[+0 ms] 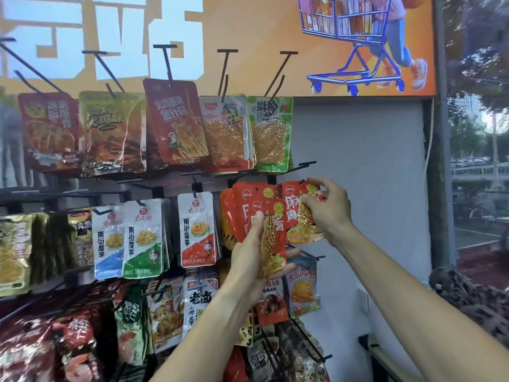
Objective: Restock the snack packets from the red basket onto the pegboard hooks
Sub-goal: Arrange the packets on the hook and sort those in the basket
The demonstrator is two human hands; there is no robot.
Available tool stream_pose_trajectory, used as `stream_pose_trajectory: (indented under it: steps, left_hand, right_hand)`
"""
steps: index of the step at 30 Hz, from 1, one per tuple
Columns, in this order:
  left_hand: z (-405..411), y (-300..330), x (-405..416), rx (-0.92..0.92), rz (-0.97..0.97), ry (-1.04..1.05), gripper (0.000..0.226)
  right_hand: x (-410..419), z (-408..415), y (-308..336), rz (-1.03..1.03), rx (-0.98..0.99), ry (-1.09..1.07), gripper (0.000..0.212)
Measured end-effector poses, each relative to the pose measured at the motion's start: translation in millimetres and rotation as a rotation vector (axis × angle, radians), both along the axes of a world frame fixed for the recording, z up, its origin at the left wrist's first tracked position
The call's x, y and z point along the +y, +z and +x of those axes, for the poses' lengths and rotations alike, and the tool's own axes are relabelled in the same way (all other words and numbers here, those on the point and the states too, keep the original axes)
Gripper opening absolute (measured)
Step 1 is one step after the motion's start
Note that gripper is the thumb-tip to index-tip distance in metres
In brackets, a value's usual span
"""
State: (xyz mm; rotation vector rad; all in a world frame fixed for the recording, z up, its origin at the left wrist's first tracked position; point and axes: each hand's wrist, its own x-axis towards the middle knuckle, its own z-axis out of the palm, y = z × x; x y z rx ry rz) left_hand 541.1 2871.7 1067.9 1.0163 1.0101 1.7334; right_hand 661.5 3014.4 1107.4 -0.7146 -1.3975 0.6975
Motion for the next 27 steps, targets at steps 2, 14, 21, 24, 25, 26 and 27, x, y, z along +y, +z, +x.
stream_pose_trajectory:
  steps: [2,14,21,24,25,26,27]
  left_hand:
    - [-2,-1,0,0.012,-0.024,0.022,0.051]
    - [-11,-4,-1,0.005,-0.029,0.044,0.056]
    - [-4,-5,1,-0.055,-0.044,-0.013,0.051]
    - [-5,-3,-1,-0.08,-0.039,-0.015,0.048]
    - [-5,-2,-1,-0.079,-0.039,-0.008,0.049]
    - [-4,-2,-1,-0.073,-0.041,0.0,0.049]
    - [-4,-1,-2,-0.064,-0.041,0.007,0.049]
  right_hand:
    - [9,-8,5,-0.018,-0.055,-0.042,0.037]
    - [27,-36,-9,-0.127,-0.194,-0.167,0.03]
    - [-68,-3,-44,-0.218,0.2,0.341,0.035]
    - [-80,-1,-45,-0.2,0.184,0.358,0.038]
    - [-81,-3,-47,-0.194,0.168,0.343,0.036]
    - [-82,-6,-48,-0.186,0.158,0.318,0.031]
    - [-82,-8,-49,-0.178,0.155,0.294,0.026]
